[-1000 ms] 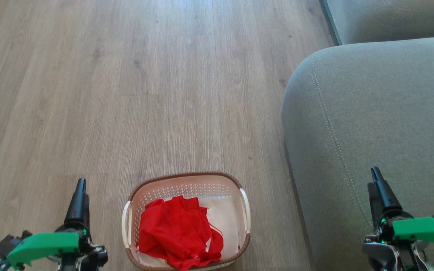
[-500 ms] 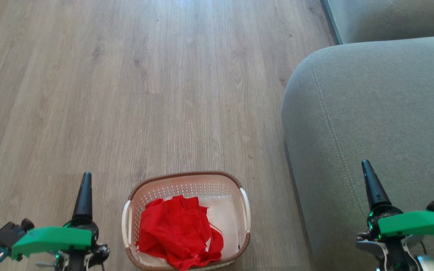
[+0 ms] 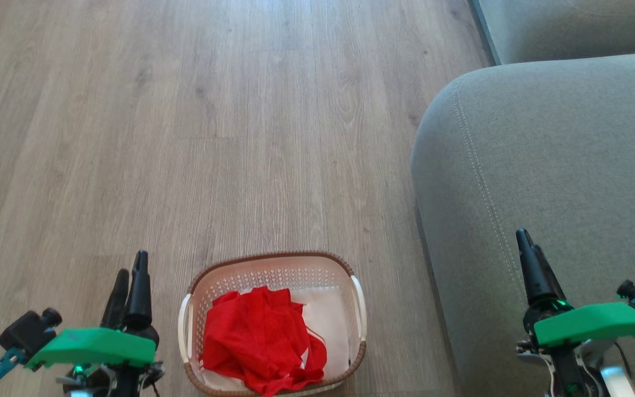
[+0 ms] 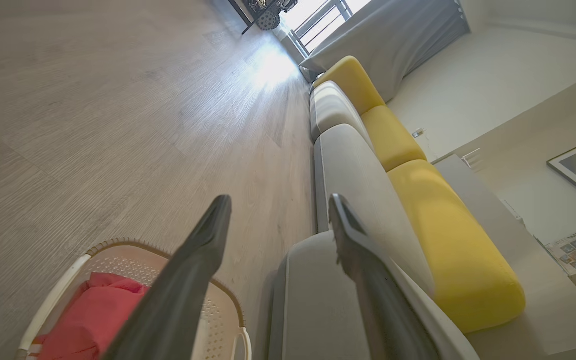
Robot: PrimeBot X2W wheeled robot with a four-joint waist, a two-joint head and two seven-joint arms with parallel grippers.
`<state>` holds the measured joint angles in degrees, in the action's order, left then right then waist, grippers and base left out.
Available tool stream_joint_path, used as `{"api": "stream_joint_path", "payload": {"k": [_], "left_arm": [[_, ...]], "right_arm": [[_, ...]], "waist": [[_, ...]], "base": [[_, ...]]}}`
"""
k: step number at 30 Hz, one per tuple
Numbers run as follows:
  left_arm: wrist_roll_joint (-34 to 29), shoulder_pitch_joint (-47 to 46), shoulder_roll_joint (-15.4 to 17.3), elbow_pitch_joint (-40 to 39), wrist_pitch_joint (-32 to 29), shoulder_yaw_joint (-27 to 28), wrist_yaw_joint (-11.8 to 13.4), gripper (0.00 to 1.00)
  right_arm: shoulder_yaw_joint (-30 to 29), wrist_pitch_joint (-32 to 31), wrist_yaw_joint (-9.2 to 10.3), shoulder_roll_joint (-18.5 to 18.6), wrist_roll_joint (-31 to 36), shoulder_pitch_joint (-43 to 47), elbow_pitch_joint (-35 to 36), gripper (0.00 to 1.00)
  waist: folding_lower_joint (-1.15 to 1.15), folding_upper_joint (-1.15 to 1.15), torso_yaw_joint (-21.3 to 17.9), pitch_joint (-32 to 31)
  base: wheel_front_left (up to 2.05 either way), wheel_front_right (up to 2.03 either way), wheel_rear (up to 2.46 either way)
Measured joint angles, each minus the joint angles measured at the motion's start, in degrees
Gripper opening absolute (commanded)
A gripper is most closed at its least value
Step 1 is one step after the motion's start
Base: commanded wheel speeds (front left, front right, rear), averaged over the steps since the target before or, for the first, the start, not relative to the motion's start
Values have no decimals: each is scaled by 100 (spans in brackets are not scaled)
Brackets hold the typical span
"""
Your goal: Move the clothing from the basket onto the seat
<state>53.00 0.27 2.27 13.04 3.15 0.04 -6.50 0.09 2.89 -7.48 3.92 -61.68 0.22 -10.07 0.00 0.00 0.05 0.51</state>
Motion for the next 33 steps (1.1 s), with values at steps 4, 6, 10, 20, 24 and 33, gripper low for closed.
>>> {"api": "stream_joint_path", "payload": {"k": [4, 6, 10, 20, 24, 33], "left_arm": [[-238, 0, 2, -25, 34, -1, 5, 100], [-471, 0, 7, -74, 94, -14, 48, 100], [-789, 0, 13, -156, 158, -91, 54, 100], [-1491, 1, 19, -224, 308, -126, 64, 100], [-1761, 1, 21, -247, 374, -129, 65, 100], [-2363, 1, 23, -350, 517, -146, 80, 100]], "right_arm": [[27, 47, -1, 4, 215, 0, 25, 100], [53, 100, -1, 11, 438, 0, 31, 100], [85, 167, 0, 44, 768, 0, 30, 100], [145, 332, -1, 70, 1501, -21, 57, 100], [146, 400, -1, 71, 1752, -82, 108, 100], [175, 526, -1, 71, 2302, -82, 213, 100]], "waist": [[0, 0, 0, -4], [0, 0, -1, -6], [0, 0, 0, -8], [0, 0, 5, -5], [0, 0, 6, -1], [0, 0, 3, 3]], "base": [[0, 0, 0], [0, 0, 0], [0, 0, 0], [0, 0, 0], [0, 0, 0], [0, 0, 0]]}}
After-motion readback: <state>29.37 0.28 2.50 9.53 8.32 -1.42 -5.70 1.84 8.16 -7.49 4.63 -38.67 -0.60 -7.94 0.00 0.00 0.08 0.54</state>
